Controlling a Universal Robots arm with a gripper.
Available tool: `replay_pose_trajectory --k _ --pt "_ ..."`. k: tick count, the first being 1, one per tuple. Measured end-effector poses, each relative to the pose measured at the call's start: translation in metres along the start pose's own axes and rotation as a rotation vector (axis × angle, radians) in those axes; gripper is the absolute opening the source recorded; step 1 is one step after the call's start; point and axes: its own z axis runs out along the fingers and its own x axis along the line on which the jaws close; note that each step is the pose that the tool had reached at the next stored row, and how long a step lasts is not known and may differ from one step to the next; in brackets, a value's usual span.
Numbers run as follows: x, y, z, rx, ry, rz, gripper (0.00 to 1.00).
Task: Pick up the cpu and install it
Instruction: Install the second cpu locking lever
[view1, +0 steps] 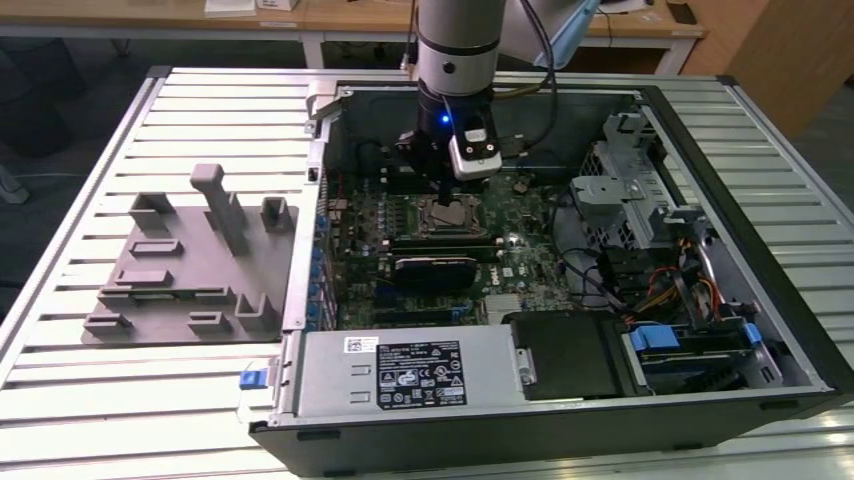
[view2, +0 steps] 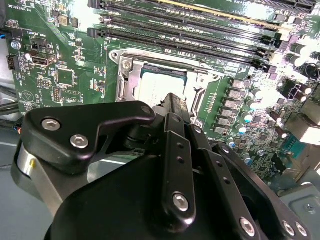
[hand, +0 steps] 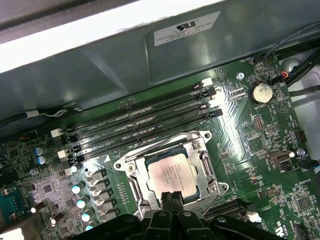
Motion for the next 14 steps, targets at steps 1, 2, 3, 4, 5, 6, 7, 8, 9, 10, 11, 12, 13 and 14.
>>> replay_pose_trajectory --k 1,2,3,4,5,6,7,8,9,10,11,12,13,14 --pt "0.0000 0.0000 0.0000 0.0000 0.0000 0.000 0.11" --pt "0.0000 0.0000 0.0000 -0.0001 0.0000 0.000 0.11" --pt "0.0000 0.0000 0.0000 -0.0001 0.0000 0.000 0.11" --pt "0.0000 -0.0001 -0.0006 0.0002 0.0000 0.000 0.11" --pt "0.0000 -0.0001 -0.0015 0.0001 0.0000 0.000 0.11" --pt "-0.0001 0.0000 -0.0026 0.0000 0.0000 0.000 0.11" --pt "-0.0001 0.0000 -0.0039 0.0000 0.0000 0.000 0.11" --pt "-0.0001 0.0000 -0.0052 0.0000 0.0000 0.000 0.11" --pt "-0.0002 0.0001 -0.0064 0.0000 0.0000 0.000 0.11" --pt "-0.0002 0.0001 -0.0076 0.0001 0.0000 0.000 0.11" --pt "-0.0002 0.0001 -0.0089 0.0000 0.0000 0.000 0.11" --pt "-0.0002 0.0001 -0.0102 0.0000 -0.0001 0.000 0.11" --pt "-0.0003 0.0002 -0.0113 -0.0001 0.0000 0.000 0.11" --pt "-0.0003 0.0002 -0.0123 -0.0001 0.0000 0.000 0.11"
